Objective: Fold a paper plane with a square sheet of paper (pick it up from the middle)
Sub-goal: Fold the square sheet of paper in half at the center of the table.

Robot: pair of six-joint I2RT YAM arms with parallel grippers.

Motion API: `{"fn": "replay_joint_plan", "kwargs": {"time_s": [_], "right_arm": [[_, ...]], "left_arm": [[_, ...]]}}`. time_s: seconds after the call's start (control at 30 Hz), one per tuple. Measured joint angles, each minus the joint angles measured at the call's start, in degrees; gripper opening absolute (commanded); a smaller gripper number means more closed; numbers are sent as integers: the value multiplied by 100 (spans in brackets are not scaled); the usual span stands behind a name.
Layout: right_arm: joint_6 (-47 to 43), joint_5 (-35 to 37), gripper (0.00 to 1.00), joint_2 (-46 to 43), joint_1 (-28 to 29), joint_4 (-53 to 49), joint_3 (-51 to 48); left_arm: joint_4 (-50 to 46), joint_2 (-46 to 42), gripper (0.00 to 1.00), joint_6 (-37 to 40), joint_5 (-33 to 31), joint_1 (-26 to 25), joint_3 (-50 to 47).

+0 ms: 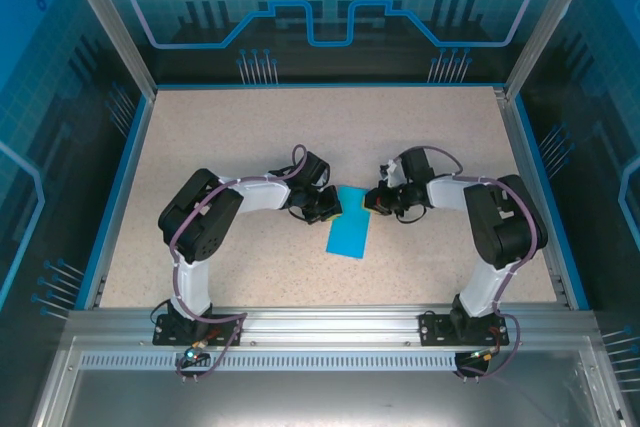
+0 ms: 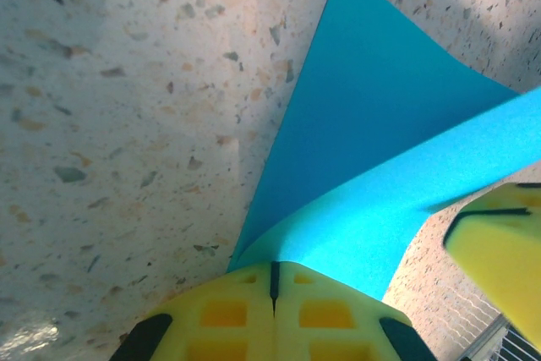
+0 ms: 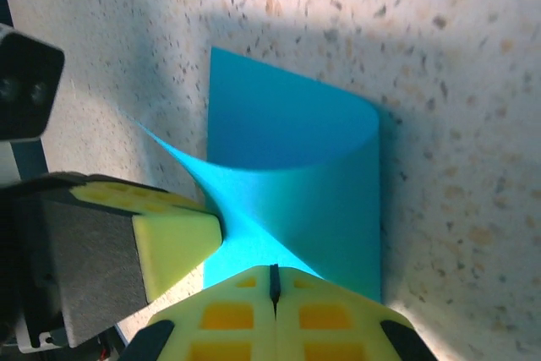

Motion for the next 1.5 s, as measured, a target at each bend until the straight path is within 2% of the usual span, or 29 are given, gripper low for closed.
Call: {"fn": "replay_joint_plan", "kwargs": {"time_s": [0.2, 0.7, 0.93, 1.5], "right_arm": [[4, 42, 2, 348, -92, 46, 4], [33, 66, 3, 216, -144, -262, 343], [48, 83, 2, 581, -205, -173, 402], [42, 85, 1, 629, -422, -442, 844]], "left_arm": [[-24, 7, 0, 4, 2, 0, 17], [-59, 33, 0, 26, 4, 0, 59], [-63, 33, 0, 111, 7, 0, 59], [-66, 42, 0, 127, 11, -2, 70]]}}
